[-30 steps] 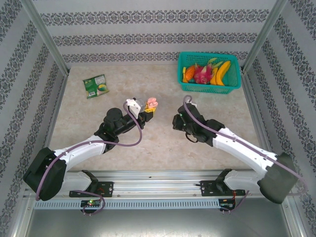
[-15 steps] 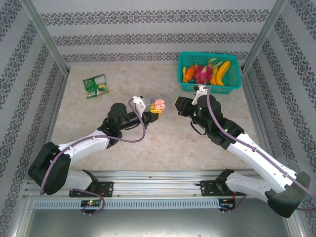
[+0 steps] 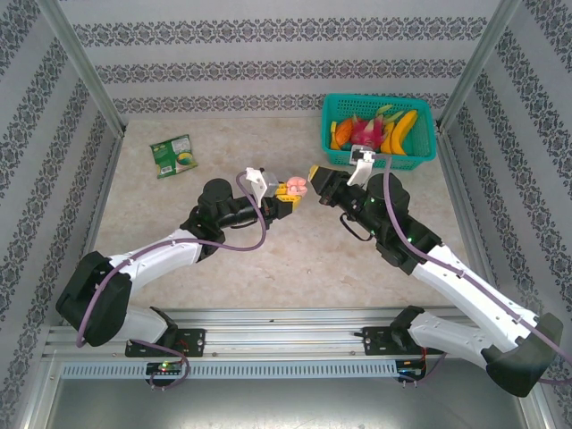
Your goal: Insert wireless bluetooth earbuds into charging case
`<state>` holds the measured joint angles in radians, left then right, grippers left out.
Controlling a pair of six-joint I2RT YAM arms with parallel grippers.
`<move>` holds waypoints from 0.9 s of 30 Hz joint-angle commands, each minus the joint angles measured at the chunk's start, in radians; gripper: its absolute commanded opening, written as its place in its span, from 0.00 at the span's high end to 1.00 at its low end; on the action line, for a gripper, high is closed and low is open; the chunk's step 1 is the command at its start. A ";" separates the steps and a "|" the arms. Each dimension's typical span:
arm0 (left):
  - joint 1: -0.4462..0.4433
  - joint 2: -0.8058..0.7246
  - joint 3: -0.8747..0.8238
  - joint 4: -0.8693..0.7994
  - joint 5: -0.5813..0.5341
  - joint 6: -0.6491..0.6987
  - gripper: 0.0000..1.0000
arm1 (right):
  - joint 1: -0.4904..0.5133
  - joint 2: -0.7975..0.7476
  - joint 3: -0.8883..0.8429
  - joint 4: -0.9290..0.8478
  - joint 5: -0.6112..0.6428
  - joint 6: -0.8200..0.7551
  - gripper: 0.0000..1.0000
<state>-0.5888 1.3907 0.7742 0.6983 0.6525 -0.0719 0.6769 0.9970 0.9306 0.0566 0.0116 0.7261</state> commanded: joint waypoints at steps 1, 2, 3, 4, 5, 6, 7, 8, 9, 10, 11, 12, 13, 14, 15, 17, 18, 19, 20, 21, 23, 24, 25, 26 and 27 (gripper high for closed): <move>0.004 0.007 0.039 0.077 0.025 -0.034 1.00 | 0.013 -0.013 -0.021 0.078 -0.015 -0.008 0.84; 0.004 0.005 0.041 0.078 0.024 -0.037 1.00 | 0.015 -0.013 -0.027 0.085 -0.017 -0.006 0.84; 0.003 0.004 0.044 0.077 0.025 -0.037 1.00 | 0.016 -0.011 -0.030 0.090 -0.017 -0.007 0.84; 0.003 0.002 0.045 0.078 0.024 -0.039 1.00 | 0.017 -0.009 -0.035 0.093 -0.016 -0.006 0.84; 0.002 -0.001 0.046 0.079 0.023 -0.040 1.00 | 0.020 -0.008 -0.037 0.096 -0.016 -0.003 0.84; 0.001 -0.001 0.049 0.078 0.023 -0.041 1.00 | 0.020 -0.006 -0.041 0.101 -0.015 -0.002 0.84; 0.001 -0.003 0.050 0.076 0.022 -0.040 1.00 | 0.021 -0.003 -0.045 0.107 -0.016 -0.001 0.84; 0.000 -0.004 0.052 0.073 0.021 -0.039 1.00 | 0.022 -0.001 -0.047 0.110 -0.017 0.001 0.84; -0.002 -0.007 0.054 0.072 0.021 -0.039 1.00 | 0.025 0.003 -0.050 0.111 -0.018 0.002 0.84; -0.003 -0.007 0.055 0.071 0.019 -0.037 1.00 | 0.027 0.005 -0.052 0.115 -0.019 0.004 0.84; -0.003 -0.008 0.055 0.071 0.018 -0.037 1.00 | 0.026 0.009 -0.054 0.117 -0.018 0.006 0.84; -0.003 -0.008 0.056 0.069 0.016 -0.036 1.00 | 0.027 0.012 -0.057 0.120 -0.018 0.008 0.84; -0.005 -0.008 0.057 0.069 0.015 -0.035 1.00 | 0.029 0.015 -0.061 0.124 -0.019 0.010 0.84; -0.005 -0.009 0.058 0.069 0.016 -0.034 1.00 | 0.029 0.015 -0.063 0.125 -0.020 0.012 0.84; -0.005 -0.010 0.059 0.067 0.013 -0.034 1.00 | 0.031 0.018 -0.066 0.128 -0.018 0.013 0.84; -0.006 -0.010 0.060 0.067 0.013 -0.034 1.00 | 0.030 0.024 -0.069 0.130 -0.018 0.015 0.84; -0.006 -0.013 0.061 0.067 0.013 -0.034 1.00 | 0.030 0.028 -0.070 0.130 -0.017 0.016 0.84; -0.006 -0.013 0.060 0.066 0.013 -0.034 1.00 | 0.030 0.031 -0.070 0.133 -0.018 0.016 0.84; -0.007 -0.014 0.061 0.067 0.013 -0.033 1.00 | 0.030 0.035 -0.070 0.134 -0.017 0.019 0.84; -0.008 -0.013 0.061 0.066 0.013 -0.034 1.00 | 0.031 0.039 -0.071 0.137 -0.018 0.021 0.84; -0.009 -0.014 0.059 0.065 0.013 -0.031 1.00 | 0.031 0.049 -0.069 0.140 -0.022 0.022 0.84; -0.009 -0.015 0.059 0.063 0.013 -0.031 1.00 | 0.030 0.054 -0.069 0.143 -0.022 0.024 0.84; -0.009 -0.016 0.060 0.063 0.012 -0.030 1.00 | 0.030 0.059 -0.067 0.145 -0.023 0.027 0.84; -0.010 -0.015 0.060 0.063 0.012 -0.031 1.00 | 0.030 0.062 -0.067 0.147 -0.024 0.028 0.84; -0.011 -0.015 0.059 0.063 0.012 -0.029 1.00 | 0.030 0.066 -0.067 0.150 -0.025 0.030 0.84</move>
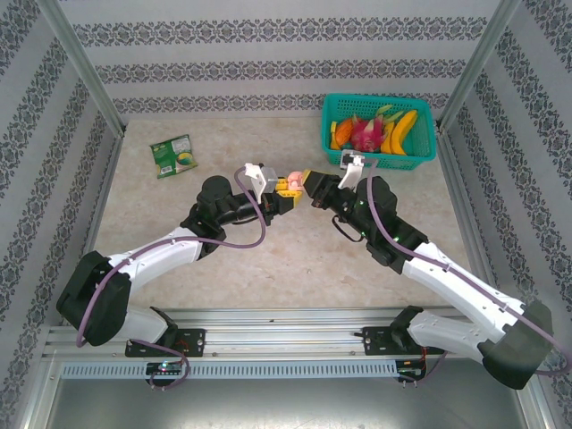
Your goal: Insert wireless bluetooth earbuds into charging case
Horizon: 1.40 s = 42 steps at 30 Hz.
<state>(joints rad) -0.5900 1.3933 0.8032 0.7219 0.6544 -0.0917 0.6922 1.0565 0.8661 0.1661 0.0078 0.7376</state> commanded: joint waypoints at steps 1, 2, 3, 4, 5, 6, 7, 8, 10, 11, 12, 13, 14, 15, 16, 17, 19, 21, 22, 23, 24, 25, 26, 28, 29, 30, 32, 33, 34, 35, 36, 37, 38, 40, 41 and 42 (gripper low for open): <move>-0.010 -0.019 0.031 0.037 0.009 -0.009 1.00 | 0.015 0.011 -0.001 0.042 -0.024 0.020 0.84; -0.010 -0.020 0.029 0.039 0.006 -0.009 1.00 | 0.016 0.012 -0.001 0.043 -0.026 0.021 0.84; -0.011 -0.022 0.028 0.039 0.004 -0.007 1.00 | 0.018 0.013 -0.002 0.044 -0.027 0.023 0.84; -0.011 -0.023 0.028 0.037 0.003 -0.006 1.00 | 0.017 0.014 -0.005 0.045 -0.028 0.025 0.84; -0.012 -0.023 0.028 0.037 0.000 -0.005 1.00 | 0.018 0.013 -0.008 0.045 -0.028 0.026 0.84; -0.012 -0.024 0.027 0.037 -0.002 -0.003 1.00 | 0.017 0.010 -0.010 0.044 -0.030 0.025 0.84; -0.011 -0.025 0.027 0.037 -0.008 -0.003 1.00 | 0.017 0.009 -0.012 0.044 -0.033 0.028 0.85; -0.011 -0.026 0.025 0.037 -0.011 -0.002 1.00 | 0.017 0.005 -0.015 0.045 -0.037 0.028 0.85; -0.012 -0.027 0.024 0.039 -0.023 -0.002 1.00 | 0.017 -0.002 -0.022 0.039 -0.042 0.027 0.85; -0.011 -0.029 0.024 0.039 -0.028 -0.001 1.00 | 0.019 -0.006 -0.027 0.035 -0.044 0.025 0.85; -0.011 -0.030 0.024 0.042 -0.034 -0.002 1.00 | 0.019 -0.010 -0.031 0.031 -0.048 0.026 0.85; -0.011 -0.031 0.022 0.045 -0.040 -0.002 1.00 | 0.019 -0.013 -0.036 0.029 -0.051 0.026 0.85; -0.011 -0.033 0.021 0.048 -0.042 -0.004 1.00 | 0.019 -0.015 -0.042 0.027 -0.052 0.026 0.85; -0.011 -0.034 0.021 0.050 -0.045 -0.003 1.00 | 0.020 -0.017 -0.048 0.025 -0.055 0.029 0.85; -0.011 -0.033 0.023 0.050 -0.045 -0.005 1.00 | 0.020 -0.018 -0.053 0.024 -0.057 0.031 0.85; -0.011 -0.032 0.024 0.051 -0.045 -0.006 1.00 | 0.020 -0.019 -0.058 0.024 -0.057 0.032 0.85; -0.012 -0.033 0.024 0.051 -0.044 -0.007 1.00 | 0.022 -0.016 -0.062 0.027 -0.061 0.037 0.85; -0.011 -0.032 0.027 0.050 -0.044 -0.008 1.00 | 0.024 -0.009 -0.061 0.027 -0.068 0.037 0.85; -0.011 -0.031 0.025 0.049 -0.045 -0.008 1.00 | 0.024 -0.002 -0.056 0.024 -0.076 0.037 0.85; -0.010 -0.031 0.024 0.048 -0.045 -0.008 1.00 | 0.026 0.004 -0.053 0.024 -0.082 0.037 0.85; -0.011 -0.031 0.024 0.047 -0.043 -0.008 1.00 | 0.026 0.012 -0.046 0.022 -0.088 0.036 0.84; -0.012 -0.030 0.025 0.047 -0.044 -0.008 1.00 | 0.026 0.019 -0.040 0.019 -0.092 0.035 0.82; -0.011 -0.029 0.024 0.047 -0.044 -0.008 1.00 | 0.026 0.025 -0.035 0.018 -0.094 0.035 0.80; -0.012 -0.028 0.019 0.048 -0.045 -0.010 1.00 | 0.026 0.033 -0.019 0.005 -0.090 0.031 0.76; -0.011 -0.028 0.019 0.050 -0.045 -0.011 1.00 | 0.025 0.037 -0.014 0.001 -0.089 0.028 0.73; -0.011 -0.028 0.015 0.053 -0.045 -0.011 1.00 | 0.023 0.039 -0.006 -0.002 -0.085 0.026 0.71; -0.011 -0.028 0.011 0.056 -0.048 -0.014 1.00 | 0.017 0.042 0.005 -0.007 -0.081 0.026 0.66; -0.011 -0.028 0.008 0.059 -0.050 -0.015 1.00 | 0.013 0.040 0.012 -0.011 -0.079 0.025 0.63; -0.011 -0.028 0.006 0.060 -0.050 -0.014 1.00 | 0.007 0.037 0.017 -0.013 -0.077 0.026 0.58; -0.011 -0.028 0.004 0.063 -0.050 -0.016 1.00 | 0.001 0.032 0.020 -0.014 -0.076 0.027 0.53; -0.011 -0.028 0.002 0.064 -0.051 -0.016 1.00 | -0.002 0.028 0.023 -0.016 -0.076 0.028 0.48; -0.011 -0.029 0.001 0.065 -0.052 -0.016 1.00 | -0.007 0.019 0.027 -0.020 -0.073 0.027 0.44; -0.011 -0.029 -0.002 0.065 -0.052 -0.016 1.00 | -0.014 0.009 0.029 -0.027 -0.070 0.026 0.40; -0.011 -0.030 -0.007 0.063 -0.052 -0.016 1.00 | -0.028 -0.013 0.034 -0.043 -0.069 0.029 0.34; -0.012 -0.031 -0.008 0.062 -0.052 -0.014 1.00 | -0.037 -0.030 0.032 -0.051 -0.068 0.029 0.32; -0.011 -0.033 -0.011 0.063 -0.052 -0.014 1.00 | -0.043 -0.043 0.031 -0.057 -0.063 0.031 0.31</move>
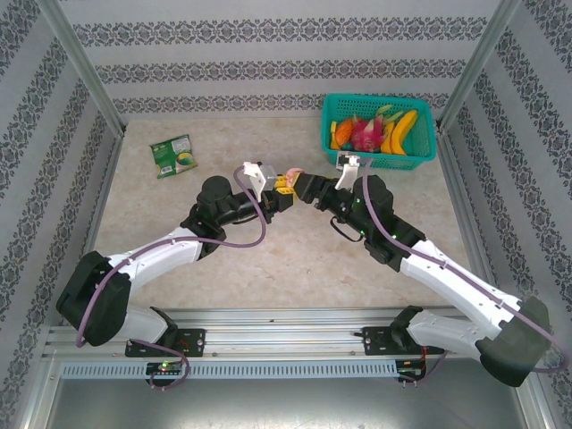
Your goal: Insert wireless bluetooth earbuds into charging case
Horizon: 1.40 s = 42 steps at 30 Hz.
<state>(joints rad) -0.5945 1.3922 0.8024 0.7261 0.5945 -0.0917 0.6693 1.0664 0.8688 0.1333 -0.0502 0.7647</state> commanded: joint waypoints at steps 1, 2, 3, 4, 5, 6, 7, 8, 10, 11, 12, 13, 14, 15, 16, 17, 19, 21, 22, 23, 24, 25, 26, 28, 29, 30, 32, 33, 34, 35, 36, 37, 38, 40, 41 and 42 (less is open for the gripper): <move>-0.007 -0.034 -0.013 0.059 0.008 -0.012 1.00 | -0.029 -0.067 0.030 -0.037 -0.001 0.005 0.30; -0.007 -0.033 -0.016 0.056 0.010 -0.010 1.00 | -0.039 -0.081 0.035 -0.056 0.000 0.005 0.29; -0.007 -0.034 -0.018 0.052 0.012 -0.010 1.00 | -0.049 -0.087 0.040 -0.069 -0.003 0.005 0.29; -0.007 -0.035 -0.019 0.048 0.015 -0.007 1.00 | -0.060 -0.089 0.052 -0.092 -0.004 0.005 0.29; -0.007 -0.035 -0.022 0.044 0.019 -0.006 1.00 | -0.074 -0.086 0.068 -0.123 -0.009 0.006 0.30; -0.007 -0.035 -0.025 0.042 0.023 -0.005 1.00 | -0.086 -0.077 0.085 -0.145 -0.017 0.007 0.31; -0.007 -0.035 -0.026 0.035 0.029 -0.004 1.00 | -0.103 -0.062 0.108 -0.181 -0.034 0.011 0.33; -0.007 -0.035 -0.028 0.030 0.034 -0.001 1.00 | -0.120 -0.040 0.137 -0.224 -0.048 0.014 0.37; -0.007 -0.037 -0.032 0.016 0.049 0.005 1.00 | -0.148 0.014 0.204 -0.305 -0.083 0.006 0.47; -0.007 -0.039 -0.032 0.004 0.056 0.008 1.00 | -0.161 0.051 0.246 -0.357 -0.107 -0.002 0.52; -0.007 -0.039 -0.031 -0.006 0.064 0.011 1.00 | -0.171 0.084 0.280 -0.390 -0.130 -0.010 0.56; -0.007 -0.037 -0.031 -0.018 0.074 0.016 1.00 | -0.179 0.123 0.314 -0.421 -0.158 -0.023 0.60; -0.007 -0.036 -0.030 -0.031 0.082 0.020 1.00 | -0.188 0.164 0.346 -0.443 -0.185 -0.034 0.62; -0.008 -0.035 -0.028 -0.040 0.088 0.022 1.00 | -0.193 0.197 0.372 -0.460 -0.212 -0.042 0.65; -0.007 -0.035 -0.029 -0.046 0.095 0.023 1.00 | -0.197 0.236 0.396 -0.473 -0.236 -0.052 0.68; -0.007 -0.034 -0.029 -0.053 0.098 0.023 1.00 | -0.198 0.271 0.417 -0.486 -0.252 -0.059 0.70; -0.007 -0.035 -0.032 -0.059 0.103 0.021 1.00 | -0.200 0.328 0.446 -0.498 -0.281 -0.073 0.74; -0.007 -0.035 -0.032 -0.065 0.102 0.021 1.00 | -0.199 0.373 0.462 -0.501 -0.306 -0.081 0.78; -0.007 -0.033 -0.031 -0.067 0.101 0.020 1.00 | -0.197 0.391 0.464 -0.497 -0.322 -0.082 0.79; -0.007 -0.033 -0.028 -0.073 0.099 0.019 1.00 | -0.192 0.408 0.466 -0.496 -0.341 -0.083 0.80; -0.007 -0.032 -0.025 -0.078 0.096 0.019 1.00 | -0.187 0.413 0.467 -0.498 -0.349 -0.085 0.81; -0.007 -0.029 -0.020 -0.084 0.093 0.020 1.00 | -0.180 0.417 0.463 -0.500 -0.359 -0.088 0.83; -0.007 -0.023 -0.014 -0.091 0.088 0.020 1.00 | -0.169 0.413 0.455 -0.498 -0.361 -0.091 0.83; -0.007 -0.012 -0.003 -0.111 0.081 0.020 1.00 | -0.150 0.389 0.434 -0.499 -0.353 -0.094 0.83; -0.007 -0.006 0.003 -0.115 0.076 0.020 1.00 | -0.142 0.372 0.417 -0.498 -0.349 -0.095 0.83; -0.007 -0.001 0.005 -0.116 0.069 0.017 1.00 | -0.135 0.356 0.403 -0.498 -0.344 -0.096 0.84; -0.005 0.014 0.013 -0.118 0.055 0.010 1.00 | -0.128 0.315 0.363 -0.500 -0.329 -0.096 0.84; -0.005 0.020 0.018 -0.118 0.052 0.006 1.00 | -0.126 0.297 0.346 -0.500 -0.320 -0.094 0.84; -0.005 0.029 0.023 -0.119 0.051 0.000 1.00 | -0.128 0.276 0.326 -0.501 -0.304 -0.092 0.83; -0.004 0.038 0.027 -0.119 0.049 -0.006 1.00 | -0.130 0.257 0.308 -0.507 -0.280 -0.090 0.83; -0.004 0.046 0.030 -0.119 0.047 -0.011 1.00 | -0.133 0.244 0.294 -0.509 -0.259 -0.088 0.82; -0.004 0.054 0.033 -0.116 0.045 -0.019 1.00 | -0.143 0.230 0.277 -0.509 -0.234 -0.080 0.80; -0.004 0.064 0.039 -0.120 0.042 -0.029 1.00 | -0.156 0.218 0.259 -0.514 -0.205 -0.061 0.76; -0.004 0.084 0.056 -0.157 0.023 -0.047 1.00 | -0.192 0.196 0.219 -0.520 -0.146 -0.012 0.69; -0.002 0.103 0.071 -0.187 0.005 -0.063 1.00 | -0.214 0.188 0.193 -0.520 -0.122 0.011 0.66; -0.002 0.126 0.088 -0.222 -0.013 -0.086 1.00 | -0.229 0.184 0.172 -0.516 -0.111 0.020 0.63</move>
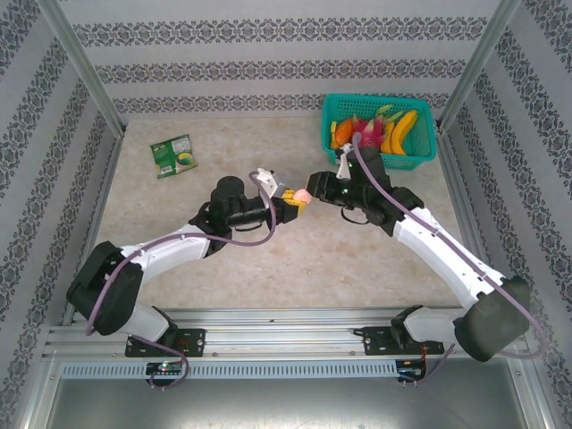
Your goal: Insert wireless bluetooth earbuds into charging case
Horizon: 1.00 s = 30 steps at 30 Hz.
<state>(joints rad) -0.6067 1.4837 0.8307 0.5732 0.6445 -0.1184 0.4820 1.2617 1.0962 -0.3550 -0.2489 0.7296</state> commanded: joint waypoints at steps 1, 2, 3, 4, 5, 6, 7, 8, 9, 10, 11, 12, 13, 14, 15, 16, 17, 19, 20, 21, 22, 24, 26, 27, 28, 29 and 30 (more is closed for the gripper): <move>0.011 0.066 0.085 -0.113 -0.074 -0.090 1.00 | -0.055 -0.011 -0.075 -0.028 0.103 0.062 0.59; 0.014 0.105 0.114 -0.154 -0.079 -0.124 1.00 | -0.064 -0.010 -0.094 -0.026 0.116 0.065 0.57; 0.016 0.143 0.139 -0.200 -0.086 -0.153 1.00 | -0.069 -0.008 -0.108 -0.020 0.121 0.064 0.56; 0.018 0.182 0.169 -0.244 -0.096 -0.190 1.00 | -0.072 -0.004 -0.123 -0.014 0.129 0.064 0.55; 0.019 0.223 0.197 -0.279 -0.115 -0.229 1.00 | -0.074 -0.002 -0.135 -0.015 0.141 0.063 0.54; 0.021 0.261 0.220 -0.309 -0.128 -0.262 1.00 | -0.076 0.001 -0.145 -0.012 0.147 0.063 0.53; 0.024 0.299 0.248 -0.343 -0.143 -0.297 1.00 | -0.079 0.003 -0.156 -0.010 0.153 0.063 0.52; 0.026 0.336 0.273 -0.373 -0.157 -0.330 0.99 | -0.083 0.006 -0.163 -0.011 0.162 0.063 0.51; 0.027 0.366 0.300 -0.408 -0.162 -0.350 0.98 | -0.086 0.008 -0.169 -0.013 0.165 0.066 0.50; 0.029 0.397 0.329 -0.444 -0.166 -0.368 0.98 | -0.090 0.010 -0.177 -0.011 0.165 0.069 0.50; 0.028 0.424 0.351 -0.468 -0.171 -0.388 0.97 | -0.093 0.010 -0.185 -0.007 0.167 0.070 0.50; 0.028 0.447 0.369 -0.487 -0.180 -0.405 0.97 | -0.096 0.012 -0.188 -0.006 0.170 0.071 0.50; 0.028 0.466 0.385 -0.510 -0.185 -0.415 0.96 | -0.098 0.014 -0.193 -0.006 0.171 0.075 0.49; 0.028 0.486 0.406 -0.538 -0.191 -0.428 0.95 | -0.101 0.016 -0.193 -0.005 0.171 0.076 0.49; 0.030 0.501 0.427 -0.566 -0.194 -0.436 0.95 | -0.101 0.018 -0.195 -0.005 0.174 0.077 0.49; 0.029 0.520 0.448 -0.596 -0.199 -0.440 0.94 | -0.101 0.019 -0.196 -0.006 0.175 0.080 0.48; 0.030 0.537 0.465 -0.619 -0.203 -0.448 0.94 | -0.100 0.021 -0.196 -0.002 0.175 0.082 0.48; 0.031 0.562 0.492 -0.653 -0.204 -0.455 0.91 | -0.103 0.022 -0.197 -0.001 0.178 0.083 0.46; 0.032 0.573 0.500 -0.667 -0.210 -0.455 0.88 | -0.103 0.022 -0.197 -0.002 0.179 0.085 0.45; 0.033 0.579 0.505 -0.676 -0.214 -0.455 0.86 | -0.102 0.021 -0.196 -0.002 0.178 0.087 0.45; 0.033 0.584 0.510 -0.684 -0.218 -0.455 0.82 | -0.103 0.021 -0.196 -0.003 0.179 0.087 0.44; 0.034 0.591 0.516 -0.702 -0.227 -0.456 0.74 | -0.104 0.016 -0.196 -0.006 0.178 0.085 0.42; 0.035 0.593 0.519 -0.723 -0.243 -0.452 0.65 | -0.106 0.010 -0.195 -0.008 0.179 0.083 0.39; 0.035 0.593 0.521 -0.733 -0.249 -0.450 0.62 | -0.106 0.007 -0.195 -0.010 0.180 0.083 0.38; 0.036 0.592 0.521 -0.741 -0.255 -0.448 0.58 | -0.108 0.003 -0.195 -0.012 0.177 0.082 0.37; 0.038 0.587 0.520 -0.749 -0.263 -0.445 0.54 | -0.109 -0.002 -0.195 -0.013 0.175 0.083 0.36; 0.039 0.582 0.517 -0.755 -0.270 -0.442 0.49 | -0.111 -0.006 -0.195 -0.013 0.174 0.083 0.36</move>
<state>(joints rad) -0.5800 2.0674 1.3228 -0.1089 0.4129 -0.5579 0.3843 1.2778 0.9131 -0.3641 -0.0933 0.8101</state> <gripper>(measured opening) 0.478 0.637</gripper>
